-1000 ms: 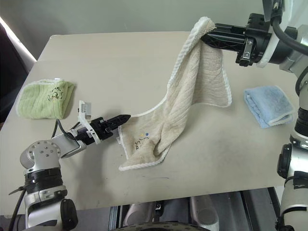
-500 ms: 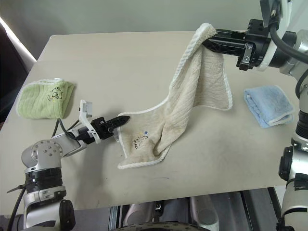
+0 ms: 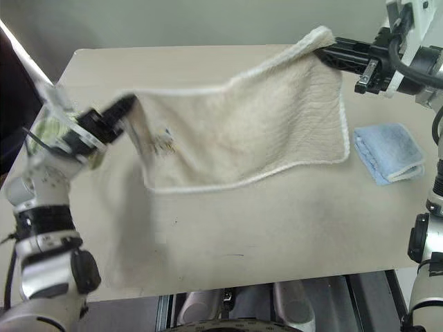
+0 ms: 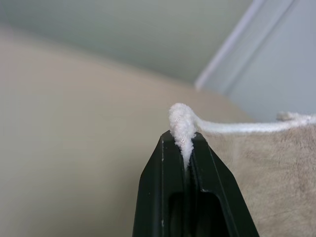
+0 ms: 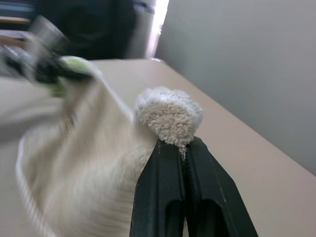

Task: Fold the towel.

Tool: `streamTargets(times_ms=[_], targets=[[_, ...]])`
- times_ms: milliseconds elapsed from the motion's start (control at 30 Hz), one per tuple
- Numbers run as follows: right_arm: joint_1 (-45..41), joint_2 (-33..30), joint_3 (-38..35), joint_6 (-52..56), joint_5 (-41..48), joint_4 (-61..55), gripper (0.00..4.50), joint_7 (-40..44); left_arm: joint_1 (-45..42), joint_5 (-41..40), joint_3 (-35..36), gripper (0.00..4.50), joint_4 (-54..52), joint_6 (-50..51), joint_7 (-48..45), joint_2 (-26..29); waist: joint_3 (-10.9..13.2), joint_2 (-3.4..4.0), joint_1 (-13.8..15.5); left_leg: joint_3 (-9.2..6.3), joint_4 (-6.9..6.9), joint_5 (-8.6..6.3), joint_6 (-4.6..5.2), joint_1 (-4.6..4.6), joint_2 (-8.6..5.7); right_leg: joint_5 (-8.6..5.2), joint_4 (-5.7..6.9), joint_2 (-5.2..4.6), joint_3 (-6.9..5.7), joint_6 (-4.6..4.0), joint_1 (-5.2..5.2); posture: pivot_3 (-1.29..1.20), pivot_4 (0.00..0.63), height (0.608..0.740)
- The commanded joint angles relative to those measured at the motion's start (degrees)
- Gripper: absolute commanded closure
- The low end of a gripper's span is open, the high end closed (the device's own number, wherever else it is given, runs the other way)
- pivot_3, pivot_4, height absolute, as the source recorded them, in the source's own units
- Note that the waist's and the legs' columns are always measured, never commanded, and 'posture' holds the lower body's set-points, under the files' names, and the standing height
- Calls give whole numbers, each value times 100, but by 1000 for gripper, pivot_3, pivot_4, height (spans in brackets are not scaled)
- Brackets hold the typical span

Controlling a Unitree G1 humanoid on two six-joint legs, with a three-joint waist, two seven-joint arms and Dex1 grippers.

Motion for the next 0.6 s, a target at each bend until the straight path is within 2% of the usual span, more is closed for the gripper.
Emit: streamTargets(times_ms=[33, 133, 167, 233, 300, 400, 500, 600], targets=[[-333, 236, -39, -505, -369, 539, 4500, -467, -1065, 589, -12, 4484, 1349, -1523, -109, 204, 0, 0, -5, 1, -1, 0, 0, -3, 0, 0, -3, 0, 0, 2, -3, 0, 150, 703], [-531, 627, 41, -1097, -769, 1282, 4500, -861, -2110, 1206, -207, 4484, 2795, -2707, -35, 372, 0, 0, -15, 0, 1, -3, 5, -24, -2, 12, -5, 0, 0, 15, -26, 0, 150, 703], [-607, 744, 67, -1274, -875, 1508, 4500, -947, -2375, 1353, -252, 4484, 3180, -2952, -10, 434, 0, 0, -28, -2, 5, -2, 5, -37, -1, 32, -2, -3, 1, 50, -40, 0, 150, 703], [-797, 950, 151, -1742, -1144, 2052, 4500, -1139, -2849, 1594, -305, 4484, 3798, -3342, 156, 560, 1, 2, -61, 1, 5, -1, 6, -76, -2, 41, -5, -3, 0, 60, -79, 0, 150, 703], [-1023, 1130, 237, -2306, -1426, 2652, 4500, -1328, -3172, 1835, -350, 4484, 4191, -3791, 311, 674, 1, 3, -93, 3, 7, 13, 7, -112, 0, 43, -5, -4, 0, 64, -111, 0, 150, 703], [-1198, 1341, 188, -3213, -1555, 3182, 4500, -1331, -3382, 1886, -248, 4484, 4463, -4110, 168, 784, 4, 9, -134, 7, 6, 50, -46, -187, 5, 51, -1, -10, -4, 70, -184, 0, 150, 703], [-1058, 1365, 105, -3371, -1445, 3113, 4500, -1157, -3268, 1807, -168, 4484, 4519, -3966, -441, 906, 3, 9, -152, 9, 11, 56, -55, -279, 6, 56, 1, -11, -15, 73, -271, 0, 150, 703], [-105, 1204, -104, -3283, -775, 1802, 4500, -351, -2615, 1648, -152, 4484, 4379, -3242, -2066, 1292, 0, 9, -160, 6, 25, 57, -57, -325, 7, 56, -9, -12, -27, 77, -302, 0, 150, 703]])
